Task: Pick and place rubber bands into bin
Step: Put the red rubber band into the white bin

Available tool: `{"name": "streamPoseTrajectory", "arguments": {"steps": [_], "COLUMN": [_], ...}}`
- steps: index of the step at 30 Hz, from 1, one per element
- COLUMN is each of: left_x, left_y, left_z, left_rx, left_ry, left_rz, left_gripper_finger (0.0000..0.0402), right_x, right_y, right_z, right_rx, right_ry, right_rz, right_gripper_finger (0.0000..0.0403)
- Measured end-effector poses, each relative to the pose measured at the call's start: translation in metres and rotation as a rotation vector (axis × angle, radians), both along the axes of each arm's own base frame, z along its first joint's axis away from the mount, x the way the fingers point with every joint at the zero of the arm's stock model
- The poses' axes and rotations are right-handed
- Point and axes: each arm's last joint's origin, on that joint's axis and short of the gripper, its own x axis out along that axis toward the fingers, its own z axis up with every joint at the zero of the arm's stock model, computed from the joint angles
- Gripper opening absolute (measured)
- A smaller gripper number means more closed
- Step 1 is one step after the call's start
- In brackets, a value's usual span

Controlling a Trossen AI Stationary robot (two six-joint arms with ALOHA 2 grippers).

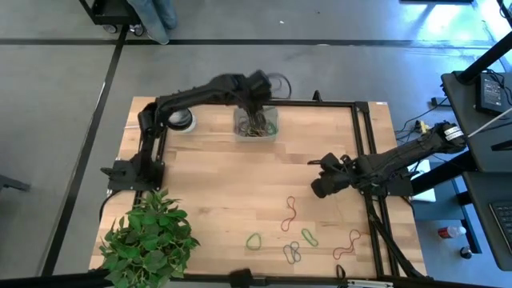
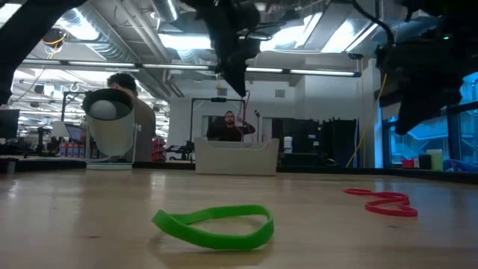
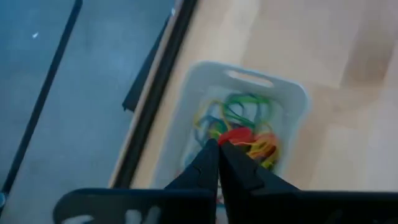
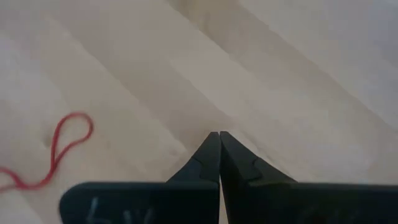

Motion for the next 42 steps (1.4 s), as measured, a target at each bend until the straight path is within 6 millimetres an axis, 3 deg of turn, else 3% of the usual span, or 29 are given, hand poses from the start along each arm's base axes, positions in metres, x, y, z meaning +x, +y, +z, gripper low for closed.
{"name": "streamPoseTrajectory", "arguments": {"steps": [4, 8, 20, 28, 37, 42], "left_x": [-0.010, -0.013, 0.010, 0.018, 0.017, 0.016], "left_y": [0.028, 0.043, 0.043, 0.047, 0.047, 0.047], "left_z": [0.001, -0.009, -0.090, -0.127, -0.124, -0.125], "left_rx": [-0.011, -0.045, -0.117, -0.146, -0.115, -0.131], "left_ry": [-0.049, -0.053, 0.018, 0.087, 0.107, 0.100], "left_rz": [0.017, 0.002, -0.042, 0.023, 0.017, 0.100], "left_gripper_finger": [0.0001, 0.0001, 0.0002, 0.0021, 0.0095, 0.0130], "right_x": [0.004, 0.008, 0.014, 0.015, 0.015, 0.015], "right_y": [-0.009, -0.017, -0.034, -0.037, -0.037, -0.037], "right_z": [0.001, 0.002, 0.003, 0.003, 0.003, 0.003], "right_rx": [0.006, 0.015, 0.019, 0.021, 0.021, 0.020], "right_ry": [-0.018, -0.048, -0.083, -0.092, -0.092, -0.092], "right_rz": [-0.053, -0.101, -0.191, -0.207, -0.207, -0.207], "right_gripper_finger": [0.0001, 0.0000, 0.0000, 0.0000, 0.0003, 0.0009]}}
